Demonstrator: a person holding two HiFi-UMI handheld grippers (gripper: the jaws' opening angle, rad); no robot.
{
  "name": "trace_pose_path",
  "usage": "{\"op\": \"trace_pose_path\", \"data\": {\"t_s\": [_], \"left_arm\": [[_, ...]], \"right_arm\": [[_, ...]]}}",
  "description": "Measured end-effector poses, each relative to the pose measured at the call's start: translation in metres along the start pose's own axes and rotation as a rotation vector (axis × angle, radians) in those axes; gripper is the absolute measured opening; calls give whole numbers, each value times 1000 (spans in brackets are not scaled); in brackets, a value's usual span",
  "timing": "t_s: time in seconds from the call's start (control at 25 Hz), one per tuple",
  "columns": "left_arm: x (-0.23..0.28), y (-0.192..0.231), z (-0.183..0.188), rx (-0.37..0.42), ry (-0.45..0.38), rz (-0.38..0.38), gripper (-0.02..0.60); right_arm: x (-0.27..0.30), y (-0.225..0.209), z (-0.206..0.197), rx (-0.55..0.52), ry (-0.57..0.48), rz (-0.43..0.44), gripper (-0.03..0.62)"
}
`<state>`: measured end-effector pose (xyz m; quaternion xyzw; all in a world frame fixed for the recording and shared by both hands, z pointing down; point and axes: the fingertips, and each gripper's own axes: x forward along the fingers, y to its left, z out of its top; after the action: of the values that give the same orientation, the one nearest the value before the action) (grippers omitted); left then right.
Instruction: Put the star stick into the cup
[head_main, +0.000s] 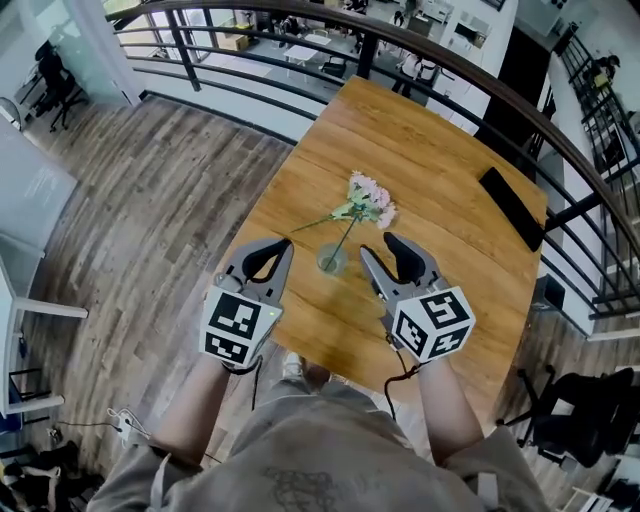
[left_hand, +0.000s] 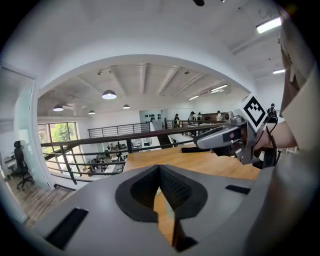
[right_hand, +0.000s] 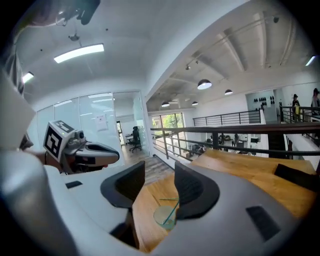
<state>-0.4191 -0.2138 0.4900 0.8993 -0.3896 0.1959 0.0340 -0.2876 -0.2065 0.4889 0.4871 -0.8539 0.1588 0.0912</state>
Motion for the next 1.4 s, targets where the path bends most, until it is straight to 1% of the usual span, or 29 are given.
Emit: {"op": "trace_pose_path", "data": {"t_s": [0.04, 0.24, 0.32, 0.4, 0.44, 0.52, 0.6, 0.68, 0.76, 0.84, 0.96, 1.16, 1.28, 1.4], "left_arm": [[-4, 2, 8, 14, -17, 6, 16], [-31, 14, 45, 55, -96, 33, 17], [-42, 16, 60, 68, -126, 38, 17], [-54, 15, 75, 87, -163, 40, 16], [-59, 13, 82, 98, -179, 41, 16], [-68, 7, 92, 110, -198, 40, 15], [-79, -1, 96, 90, -216, 40, 15], [-90, -6, 95, 75, -226, 45, 16], [-95, -7, 92, 77, -223, 52, 16], [-96, -10, 85, 81, -208, 53, 15], [-94, -18, 67, 105, -170, 52, 15], [-90, -24, 57, 94, -143, 69, 16], [-90, -23, 57, 88, -134, 81, 15], [-93, -23, 57, 90, -134, 85, 16]], "right_arm": [[-8, 2, 11, -1, -31, -3, 196], [-42, 20, 57, -23, -161, -2, 144], [-56, 29, 74, -68, -192, -12, 124], [-70, 39, 88, -135, -216, -32, 93], [-76, 43, 94, -155, -227, -35, 87], [-90, 51, 103, -161, -247, -25, 74], [-102, 61, 105, -181, -252, -22, 60], [-107, 73, 103, -232, -245, -33, 52], [-105, 82, 100, -271, -229, -36, 45], [-102, 89, 93, -286, -208, -21, 37], [-103, 95, 78, -284, -181, 13, 31], [-103, 88, 63, -239, -148, 61, 31], [-103, 79, 63, -232, -140, 58, 30], [-103, 74, 65, -270, -142, 38, 30]]}}
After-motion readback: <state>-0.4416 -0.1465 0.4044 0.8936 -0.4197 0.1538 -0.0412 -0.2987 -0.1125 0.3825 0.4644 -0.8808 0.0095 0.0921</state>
